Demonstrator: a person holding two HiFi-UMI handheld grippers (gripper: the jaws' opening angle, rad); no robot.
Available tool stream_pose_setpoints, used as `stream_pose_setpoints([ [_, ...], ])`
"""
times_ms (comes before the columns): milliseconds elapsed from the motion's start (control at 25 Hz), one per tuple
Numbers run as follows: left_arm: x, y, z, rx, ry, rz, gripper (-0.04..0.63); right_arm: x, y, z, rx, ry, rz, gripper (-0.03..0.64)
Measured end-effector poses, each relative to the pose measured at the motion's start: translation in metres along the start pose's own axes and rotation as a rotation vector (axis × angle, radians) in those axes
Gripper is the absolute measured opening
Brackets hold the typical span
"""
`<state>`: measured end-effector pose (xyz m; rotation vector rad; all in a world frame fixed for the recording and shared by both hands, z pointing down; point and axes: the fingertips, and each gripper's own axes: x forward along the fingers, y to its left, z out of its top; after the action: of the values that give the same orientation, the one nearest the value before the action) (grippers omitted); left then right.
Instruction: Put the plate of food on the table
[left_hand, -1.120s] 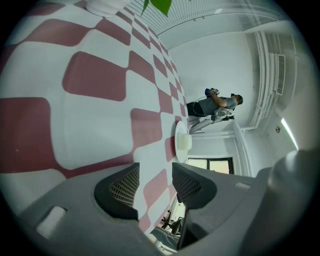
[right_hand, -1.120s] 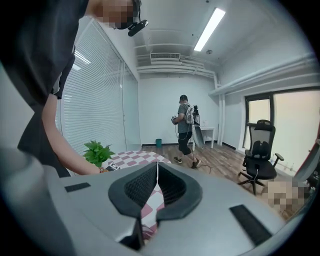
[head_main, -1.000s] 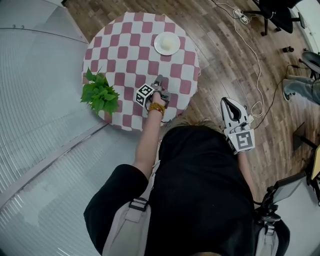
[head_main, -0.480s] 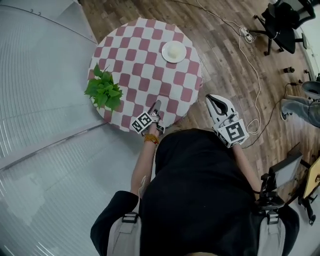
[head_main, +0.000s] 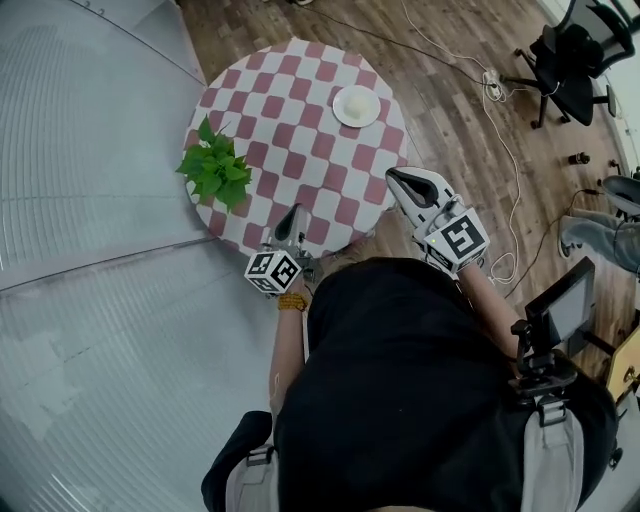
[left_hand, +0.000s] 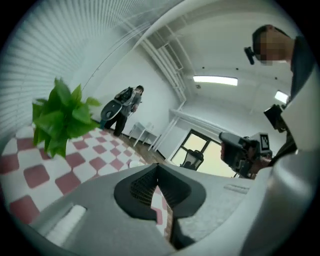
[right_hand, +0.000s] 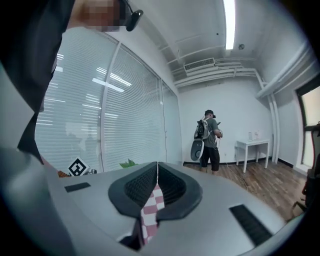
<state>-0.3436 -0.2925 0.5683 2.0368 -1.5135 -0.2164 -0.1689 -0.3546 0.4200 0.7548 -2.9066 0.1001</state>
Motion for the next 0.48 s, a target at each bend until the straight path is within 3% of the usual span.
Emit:
stream_pose_setpoints([
  [160, -0.011, -0.041, 0.067, 0.221, -0.134, -0.061, 0.006, 0.01, 0.006, 0.051, -0.078, -0.083, 0.039, 0.012],
  [320, -0.029, -0.079, 0.124, 0.434, -0.234, -0.069, 0.006, 0.027, 0.027, 0.096, -0.151, -0.193, 0.126, 0.012],
  [480, -0.035, -0.118, 0.151, 0.547, -0.307, -0.123, 0.006, 0.033, 0.047, 0.118, -0.217, -0.243, 0.162, 0.011],
])
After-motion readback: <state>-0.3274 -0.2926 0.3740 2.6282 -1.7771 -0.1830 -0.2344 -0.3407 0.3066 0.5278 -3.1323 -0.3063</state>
